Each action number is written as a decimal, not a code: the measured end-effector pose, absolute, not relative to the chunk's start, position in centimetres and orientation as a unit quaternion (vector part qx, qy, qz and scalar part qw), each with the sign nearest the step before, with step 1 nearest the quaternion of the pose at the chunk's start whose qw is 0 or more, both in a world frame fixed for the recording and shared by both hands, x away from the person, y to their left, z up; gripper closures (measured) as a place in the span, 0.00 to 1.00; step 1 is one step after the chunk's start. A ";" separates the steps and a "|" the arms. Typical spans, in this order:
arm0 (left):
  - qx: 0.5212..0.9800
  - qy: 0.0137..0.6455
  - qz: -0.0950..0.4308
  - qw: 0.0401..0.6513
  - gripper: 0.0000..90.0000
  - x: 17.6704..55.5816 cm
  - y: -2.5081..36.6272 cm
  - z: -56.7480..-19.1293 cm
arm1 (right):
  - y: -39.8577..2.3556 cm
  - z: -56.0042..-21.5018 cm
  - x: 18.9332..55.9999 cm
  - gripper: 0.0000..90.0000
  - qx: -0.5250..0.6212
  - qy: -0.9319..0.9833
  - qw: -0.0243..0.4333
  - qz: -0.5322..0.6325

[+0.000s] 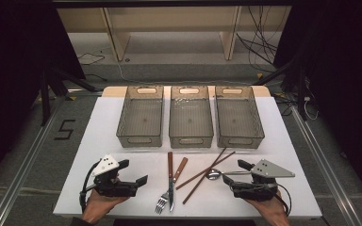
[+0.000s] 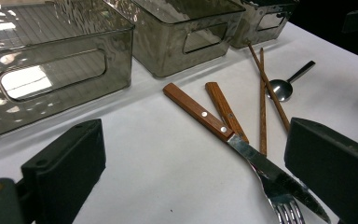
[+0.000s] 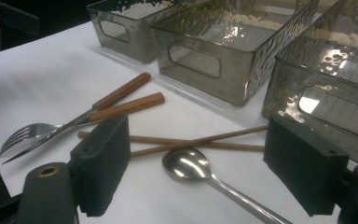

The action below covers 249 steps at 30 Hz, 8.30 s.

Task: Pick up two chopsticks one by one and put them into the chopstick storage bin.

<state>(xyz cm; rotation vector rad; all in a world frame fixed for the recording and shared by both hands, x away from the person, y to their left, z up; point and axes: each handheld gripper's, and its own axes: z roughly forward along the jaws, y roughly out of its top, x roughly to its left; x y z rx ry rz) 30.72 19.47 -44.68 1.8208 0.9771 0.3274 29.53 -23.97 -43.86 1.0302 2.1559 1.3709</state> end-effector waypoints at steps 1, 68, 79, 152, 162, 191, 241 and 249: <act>0.755 0.403 0.134 0.500 0.05 30.7 19.4 -44.6 | -24.0 -43.9 29.5 0.26 0.367 0.768 0.192 0.488; 0.928 0.290 0.033 0.232 0.71 34.1 -0.1 -46.1 | -24.5 -44.2 29.8 0.28 0.400 0.768 0.195 0.459; 0.935 0.284 0.036 0.211 0.77 34.4 -1.0 -46.3 | -24.5 -44.2 29.9 0.28 0.400 0.769 0.195 0.459; 0.829 0.400 0.116 0.373 0.94 40.0 11.4 -37.3 | -24.8 -44.1 29.9 0.28 0.401 0.764 0.197 0.466; 0.798 0.439 0.142 0.388 0.94 42.0 14.7 -36.5 | -24.7 -44.2 29.9 0.28 0.401 0.764 0.196 0.466; 0.757 0.517 0.174 0.361 0.94 48.5 20.2 -37.9 | -24.7 -44.2 29.9 0.28 0.400 0.764 0.195 0.467; 0.750 0.532 0.137 0.367 0.28 47.1 19.1 -37.9 | -24.7 -44.2 29.8 0.28 0.399 0.764 0.191 0.470; 0.779 0.480 0.120 0.385 0.24 44.4 16.3 -37.1 | -24.8 -44.1 29.8 0.28 0.400 0.763 0.191 0.471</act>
